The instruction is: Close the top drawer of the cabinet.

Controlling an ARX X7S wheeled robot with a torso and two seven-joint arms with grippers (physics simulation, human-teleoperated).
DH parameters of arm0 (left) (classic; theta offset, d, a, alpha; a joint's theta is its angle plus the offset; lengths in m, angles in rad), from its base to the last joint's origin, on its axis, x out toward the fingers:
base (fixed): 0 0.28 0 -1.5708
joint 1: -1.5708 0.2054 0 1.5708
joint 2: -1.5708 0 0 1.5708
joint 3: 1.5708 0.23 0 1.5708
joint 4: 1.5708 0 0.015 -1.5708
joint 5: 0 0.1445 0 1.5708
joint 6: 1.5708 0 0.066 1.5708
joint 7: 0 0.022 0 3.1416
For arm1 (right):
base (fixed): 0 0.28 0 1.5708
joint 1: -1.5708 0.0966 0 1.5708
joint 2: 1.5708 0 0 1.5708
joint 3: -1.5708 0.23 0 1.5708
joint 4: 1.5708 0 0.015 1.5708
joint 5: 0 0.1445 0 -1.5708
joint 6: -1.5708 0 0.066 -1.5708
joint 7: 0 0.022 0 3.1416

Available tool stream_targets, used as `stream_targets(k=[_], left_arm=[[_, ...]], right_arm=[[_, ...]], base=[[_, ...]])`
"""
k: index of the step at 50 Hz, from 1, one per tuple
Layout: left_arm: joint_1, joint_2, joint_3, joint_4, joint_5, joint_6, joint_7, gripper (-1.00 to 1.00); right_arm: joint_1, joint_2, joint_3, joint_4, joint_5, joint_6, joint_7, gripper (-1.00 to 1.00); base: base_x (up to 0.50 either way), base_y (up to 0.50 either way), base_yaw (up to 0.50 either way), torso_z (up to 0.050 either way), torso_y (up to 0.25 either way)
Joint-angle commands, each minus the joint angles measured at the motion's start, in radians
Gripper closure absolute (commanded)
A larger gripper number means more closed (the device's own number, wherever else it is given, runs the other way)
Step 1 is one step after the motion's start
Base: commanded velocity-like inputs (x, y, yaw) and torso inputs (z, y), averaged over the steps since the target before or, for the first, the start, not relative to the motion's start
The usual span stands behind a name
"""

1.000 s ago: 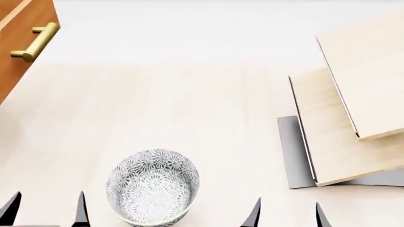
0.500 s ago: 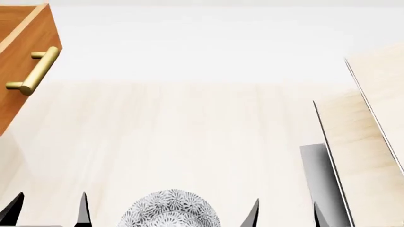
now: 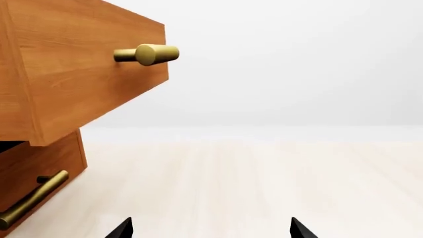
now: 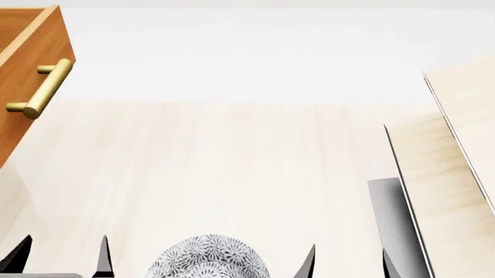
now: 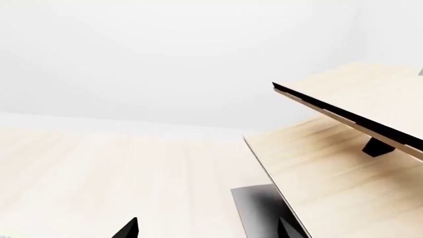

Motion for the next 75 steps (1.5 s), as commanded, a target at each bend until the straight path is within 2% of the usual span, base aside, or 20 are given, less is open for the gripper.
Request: stream_targets(k=[1,9,19,23,24,25,26,33,41,49,59,66,75], left_arm=[[-0.099,0.013,0.042,-0.088,0.006,-0.041,0.023,-1.0],[-0.354,0.041,0.075,-0.286,-0.048,-0.171,0.127,-1.0],[-0.576,0.077,0.106,-0.572,-0.046,-0.117,0.226,-1.0],[-0.707,0.119,0.121,-0.858,-0.026,0.005,0.284,-1.0],[-0.766,0.134,0.119,-0.971,-0.038,0.016,0.328,-1.0],[-0.772,0.136,0.12,-0.985,-0.038,0.025,0.33,-1.0],[-0.836,0.153,0.12,-1.112,-0.025,0.083,0.334,-1.0],[-1.062,0.21,0.107,-1.56,-0.024,0.271,0.383,-1.0],[-1.099,0.202,0.044,-1.574,0.015,0.21,0.378,-1.0],[-1.114,0.194,-0.069,-1.574,0.064,0.138,0.411,-1.0],[-1.161,0.175,-0.258,-1.574,0.085,-0.043,0.541,-1.0],[-1.205,0.144,-0.466,-1.574,0.078,-0.268,0.692,-1.0],[-1.204,0.156,-0.524,-1.574,0.166,-0.233,0.675,-1.0]], right_arm=[[0.002,0.001,-0.008,0.009,0.005,-0.003,0.002,-1.0],[0.012,0.0,-0.014,0.017,0.007,0.002,0.003,-1.0],[0.016,-0.002,-0.025,0.032,0.005,-0.006,0.007,-1.0],[0.017,-0.003,-0.027,0.035,0.005,-0.005,0.01,-1.0],[0.02,-0.003,-0.028,0.038,0.006,-0.004,0.01,-1.0],[0.02,-0.003,-0.028,0.038,0.006,-0.004,0.011,-1.0],[0.024,-0.005,-0.031,0.044,0.005,-0.004,0.011,-1.0],[0.036,-0.01,-0.04,0.054,0.004,0.002,0.014,-1.0],[0.036,-0.005,-0.041,0.046,0.01,0.009,0.017,-1.0],[0.043,-0.006,-0.043,0.051,0.011,0.009,0.022,-1.0],[0.043,-0.002,-0.043,0.058,0.017,0.004,0.026,-1.0],[0.043,0.003,-0.043,0.067,0.022,-0.003,0.025,-1.0],[0.044,0.006,-0.045,0.072,0.026,-0.006,0.026,-1.0]], base=[[0.0,0.0,0.0,0.0,0.0],[0.0,0.0,0.0,0.0,0.0],[0.0,0.0,0.0,0.0,0.0],[0.0,0.0,0.0,0.0,0.0],[0.0,0.0,0.0,0.0,0.0],[0.0,0.0,0.0,0.0,0.0],[0.0,0.0,0.0,0.0,0.0],[0.0,0.0,0.0,0.0,0.0],[0.0,0.0,0.0,0.0,0.0],[0.0,0.0,0.0,0.0,0.0],[0.0,0.0,0.0,0.0,0.0],[0.0,0.0,0.0,0.0,0.0],[0.0,0.0,0.0,0.0,0.0]])
